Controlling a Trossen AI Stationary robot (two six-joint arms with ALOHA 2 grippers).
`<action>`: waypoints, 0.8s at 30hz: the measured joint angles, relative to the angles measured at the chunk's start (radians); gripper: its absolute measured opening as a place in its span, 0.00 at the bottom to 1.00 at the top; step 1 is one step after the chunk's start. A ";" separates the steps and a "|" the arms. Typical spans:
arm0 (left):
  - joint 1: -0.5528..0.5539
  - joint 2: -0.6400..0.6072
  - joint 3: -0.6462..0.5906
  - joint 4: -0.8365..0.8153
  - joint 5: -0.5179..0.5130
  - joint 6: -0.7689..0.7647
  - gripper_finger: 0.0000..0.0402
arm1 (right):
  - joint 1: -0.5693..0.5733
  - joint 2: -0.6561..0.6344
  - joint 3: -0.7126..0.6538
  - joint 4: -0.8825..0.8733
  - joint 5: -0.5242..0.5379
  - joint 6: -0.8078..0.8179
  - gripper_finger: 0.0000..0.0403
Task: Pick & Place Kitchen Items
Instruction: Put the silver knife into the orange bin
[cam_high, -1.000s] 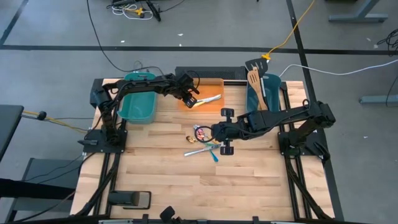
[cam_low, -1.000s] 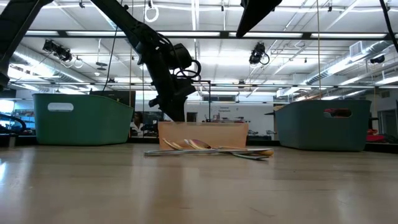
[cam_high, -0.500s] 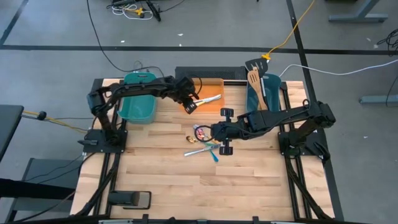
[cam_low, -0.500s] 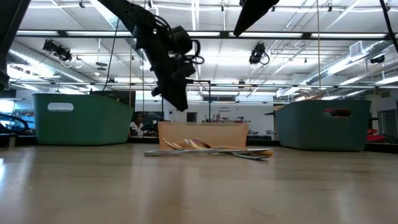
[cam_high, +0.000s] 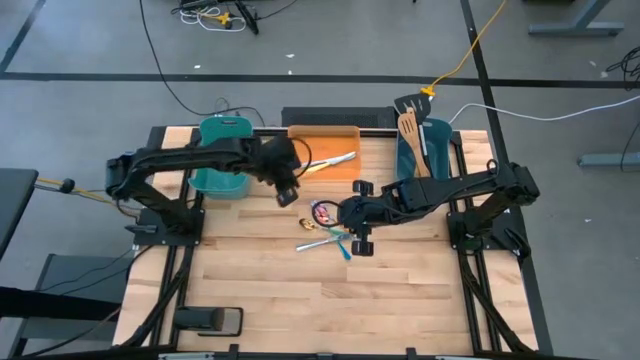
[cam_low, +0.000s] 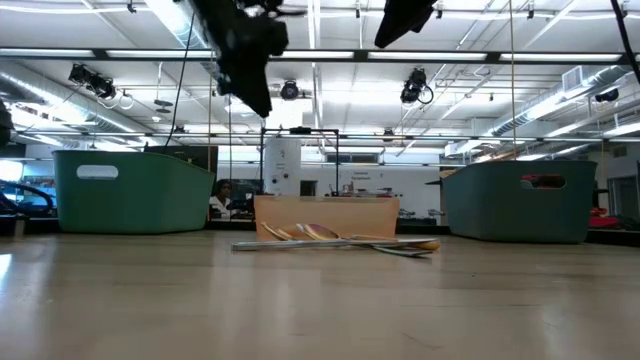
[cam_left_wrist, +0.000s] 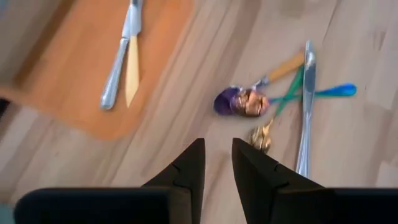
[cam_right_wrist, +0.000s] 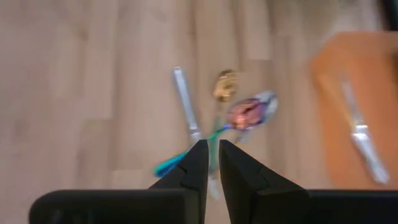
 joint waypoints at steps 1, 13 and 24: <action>-0.023 -0.017 0.000 -0.022 -0.026 -0.016 0.21 | 0.001 0.000 0.000 0.001 -0.025 0.009 0.12; -0.352 -0.117 0.001 -0.212 -0.280 -0.197 0.21 | 0.065 0.000 -0.083 0.076 -0.112 0.093 0.12; -0.628 -0.124 0.000 -0.216 -0.441 -0.334 0.21 | 0.102 0.000 -0.305 0.409 -0.135 0.089 0.12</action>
